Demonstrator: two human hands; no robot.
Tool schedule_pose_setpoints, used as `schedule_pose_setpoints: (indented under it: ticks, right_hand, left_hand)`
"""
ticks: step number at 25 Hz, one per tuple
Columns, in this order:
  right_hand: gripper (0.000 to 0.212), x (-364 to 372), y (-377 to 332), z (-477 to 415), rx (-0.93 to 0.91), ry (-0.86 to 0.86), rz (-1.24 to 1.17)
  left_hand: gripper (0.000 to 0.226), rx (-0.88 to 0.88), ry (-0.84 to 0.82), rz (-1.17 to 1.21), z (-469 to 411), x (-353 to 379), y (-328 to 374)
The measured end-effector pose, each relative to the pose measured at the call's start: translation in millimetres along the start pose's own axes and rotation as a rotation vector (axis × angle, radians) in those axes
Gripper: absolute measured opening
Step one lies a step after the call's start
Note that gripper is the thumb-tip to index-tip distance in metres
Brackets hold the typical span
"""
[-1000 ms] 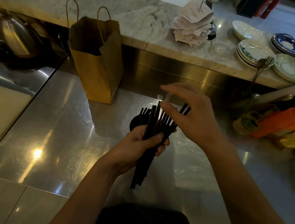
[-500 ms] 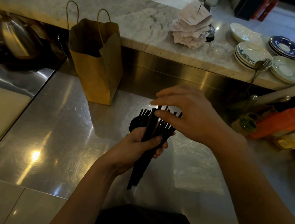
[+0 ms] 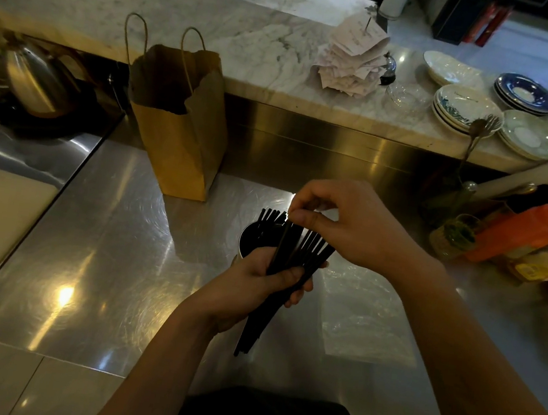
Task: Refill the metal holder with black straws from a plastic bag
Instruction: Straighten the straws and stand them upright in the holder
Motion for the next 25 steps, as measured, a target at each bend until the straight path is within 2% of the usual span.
schedule_pose_setpoints:
  ticks: [8,12,14,17,19,21,23,25]
  right_hand:
    - [0.018,2,3,8,0.003,0.080,-0.029]
    - [0.044,4,16,20,0.143,0.239,-0.164]
    - [0.046,12,21,25,0.262,0.262,-0.287]
    - [0.037,30,21,28,0.372,0.051,-0.674]
    - [0.043,37,11,28,0.340,-0.098,-0.877]
    - [0.042,38,3,21,0.310,-0.070,-0.809]
    - [0.033,37,-4,10,0.262,0.057,-0.557]
    - [0.030,36,-9,0,0.203,0.127,-0.414]
  left_hand:
    - [0.025,-0.013,-0.006,0.047,-1,1,0]
    - [0.029,0.021,-0.016,0.117,-2,-8,-5]
    - [0.036,0.025,0.022,0.177,-2,-14,-3]
    - [0.029,0.071,0.021,0.114,-3,-16,8]
    - [0.018,0.094,0.015,-0.092,-7,-14,14]
    - [0.018,0.105,0.029,-0.299,-14,-16,16]
    - [0.017,0.171,0.052,-0.385,-20,-20,23]
    - [0.021,0.242,0.120,-0.437,-27,-26,33]
Point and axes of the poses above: each hand's wrist, its own z-axis away from the middle knuckle, its own x-axis out of the palm, y = z × x, the point moved 3 cm from there along -z, towards the middle knuckle, and after that the axes turned 1 degree about -z, right-handed, at the moved point
